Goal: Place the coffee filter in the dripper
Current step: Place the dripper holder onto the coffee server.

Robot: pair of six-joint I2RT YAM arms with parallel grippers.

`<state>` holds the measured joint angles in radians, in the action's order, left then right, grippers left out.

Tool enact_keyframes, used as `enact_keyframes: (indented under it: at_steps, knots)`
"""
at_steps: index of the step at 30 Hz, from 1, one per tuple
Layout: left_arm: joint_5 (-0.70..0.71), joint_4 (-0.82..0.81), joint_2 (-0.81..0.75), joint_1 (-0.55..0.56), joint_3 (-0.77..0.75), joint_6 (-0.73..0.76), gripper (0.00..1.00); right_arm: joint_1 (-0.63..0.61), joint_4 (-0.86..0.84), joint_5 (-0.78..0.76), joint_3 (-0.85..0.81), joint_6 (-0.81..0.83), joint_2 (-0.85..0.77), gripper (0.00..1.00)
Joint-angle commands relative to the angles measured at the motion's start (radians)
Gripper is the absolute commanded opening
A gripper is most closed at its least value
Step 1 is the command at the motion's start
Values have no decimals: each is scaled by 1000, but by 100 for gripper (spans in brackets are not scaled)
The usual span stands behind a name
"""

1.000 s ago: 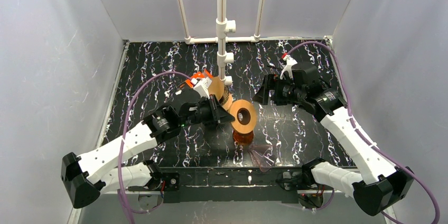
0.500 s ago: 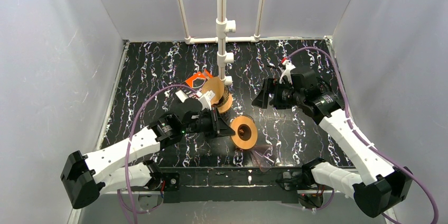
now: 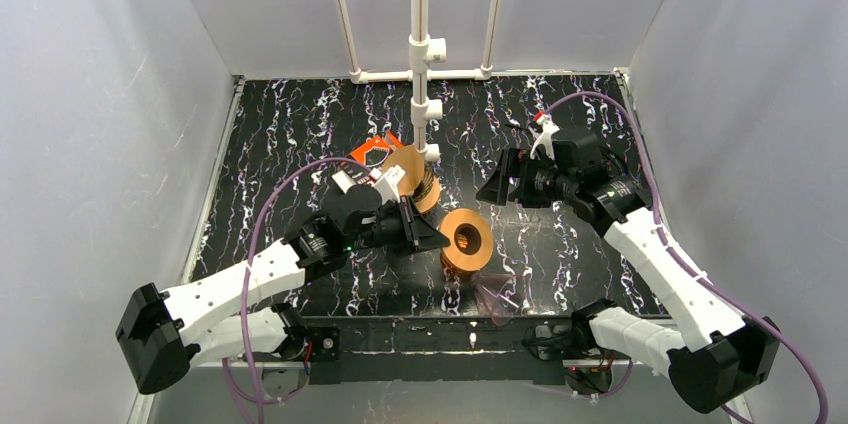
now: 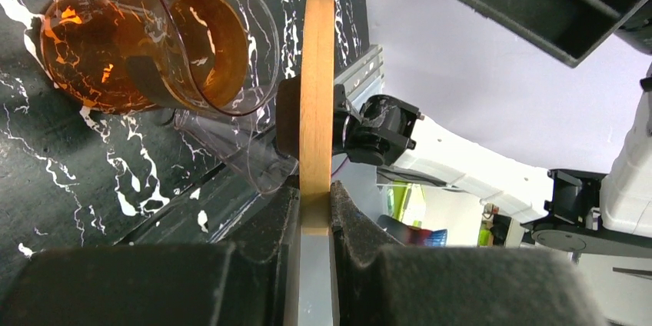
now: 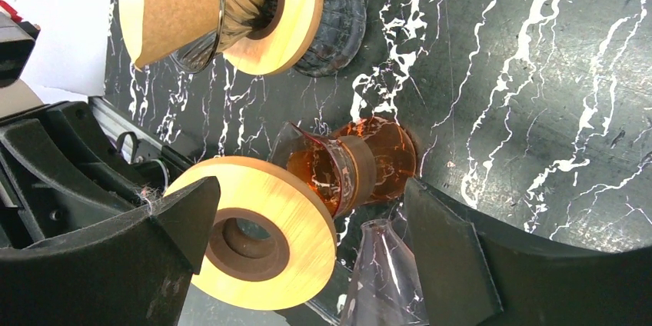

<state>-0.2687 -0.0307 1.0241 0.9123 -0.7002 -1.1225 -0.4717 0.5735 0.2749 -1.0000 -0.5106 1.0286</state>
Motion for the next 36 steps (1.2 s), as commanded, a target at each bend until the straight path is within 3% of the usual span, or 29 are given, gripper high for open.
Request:
enact_keyframes:
  at_steps: [1,14,36]
  knots:
    - [42,-65,-6,4,3,-27,0,4,-45,35,8,-14,-8,98]
    - [170,-264,33,2,142,-171,0,5,-58,61,44,-10,19,98]
    - [163,-343,-6,-6,164,-133,0,5,-69,98,62,-1,42,95]
